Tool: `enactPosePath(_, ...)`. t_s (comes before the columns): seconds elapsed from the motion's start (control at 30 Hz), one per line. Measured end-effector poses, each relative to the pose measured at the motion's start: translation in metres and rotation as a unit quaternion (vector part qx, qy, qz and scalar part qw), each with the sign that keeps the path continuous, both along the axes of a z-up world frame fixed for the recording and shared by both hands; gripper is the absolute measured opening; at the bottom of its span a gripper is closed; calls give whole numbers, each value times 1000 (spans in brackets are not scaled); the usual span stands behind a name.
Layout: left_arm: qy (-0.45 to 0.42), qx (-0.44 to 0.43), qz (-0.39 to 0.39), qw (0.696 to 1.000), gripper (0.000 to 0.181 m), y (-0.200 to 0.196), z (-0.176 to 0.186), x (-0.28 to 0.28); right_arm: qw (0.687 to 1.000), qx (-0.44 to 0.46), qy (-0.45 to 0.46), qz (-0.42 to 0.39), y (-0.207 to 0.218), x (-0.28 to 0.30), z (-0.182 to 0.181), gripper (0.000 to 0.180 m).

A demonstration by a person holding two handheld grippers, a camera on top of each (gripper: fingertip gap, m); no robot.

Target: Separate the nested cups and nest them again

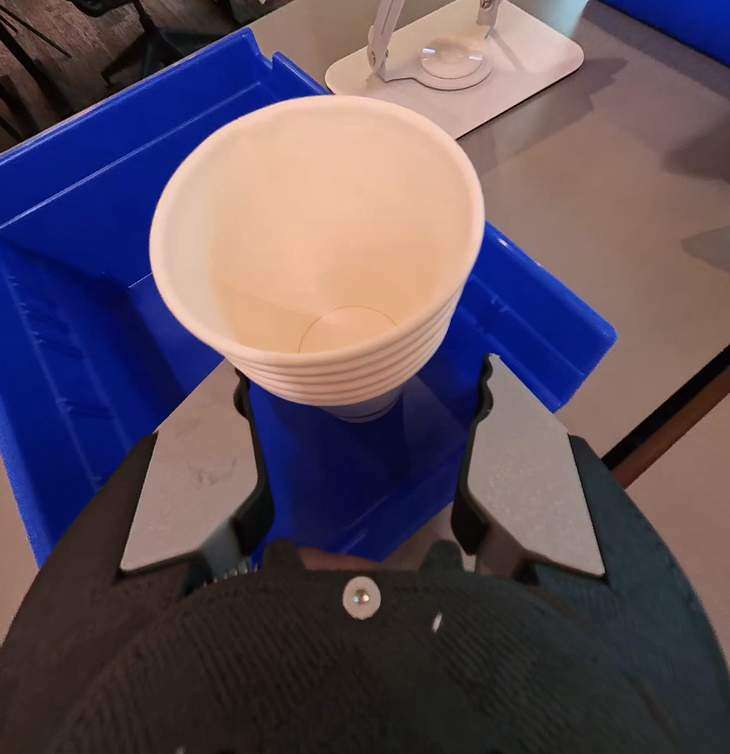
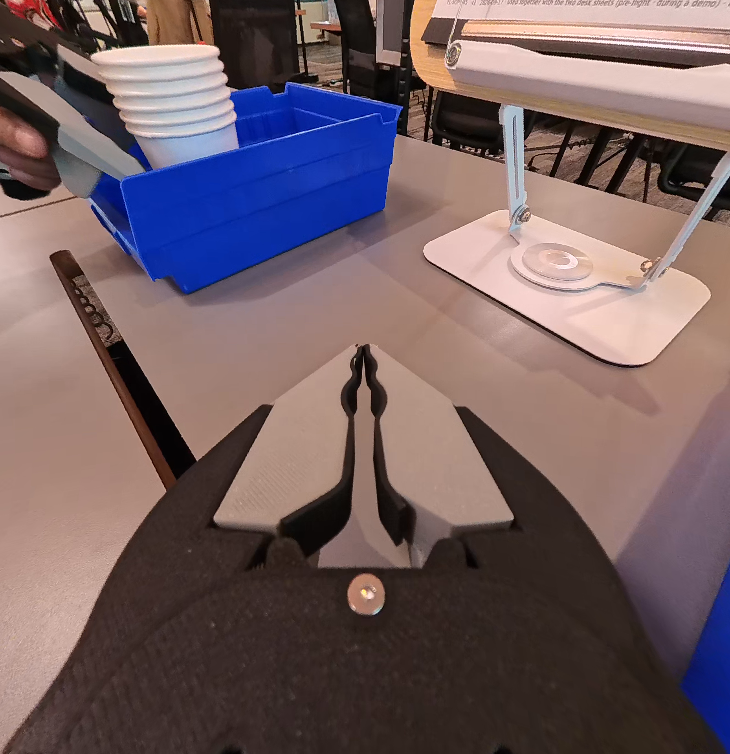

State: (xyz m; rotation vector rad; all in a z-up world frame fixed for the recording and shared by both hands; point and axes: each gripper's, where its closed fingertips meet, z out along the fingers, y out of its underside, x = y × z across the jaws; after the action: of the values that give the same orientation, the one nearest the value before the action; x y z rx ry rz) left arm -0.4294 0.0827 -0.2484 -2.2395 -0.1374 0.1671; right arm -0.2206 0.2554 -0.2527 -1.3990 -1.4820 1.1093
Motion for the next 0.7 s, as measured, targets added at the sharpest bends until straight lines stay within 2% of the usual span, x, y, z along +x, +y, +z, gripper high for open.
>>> enactPosePath(0.03, -1, 1, 0, 1000, 111, 1, -1, -1, 1000, 0, 0, 0, 0, 0, 0, 0)
enactPosePath(0.2, 10, 5, -2, 1000, 110, 5, -7, -6, 1000, -1, 1, 0, 0, 0, 1, 0)
enactPosePath(0.4, -33, 28, -3, 999, 108, 14, -12, -5, 1000, 1, 0, 0, 0, 1, 0, 0)
enactPosePath(0.7, -34, 21, -3, 999, 108, 17, -13, -8, 1000, 2, -1, 1, 0, 1, 0, 0)
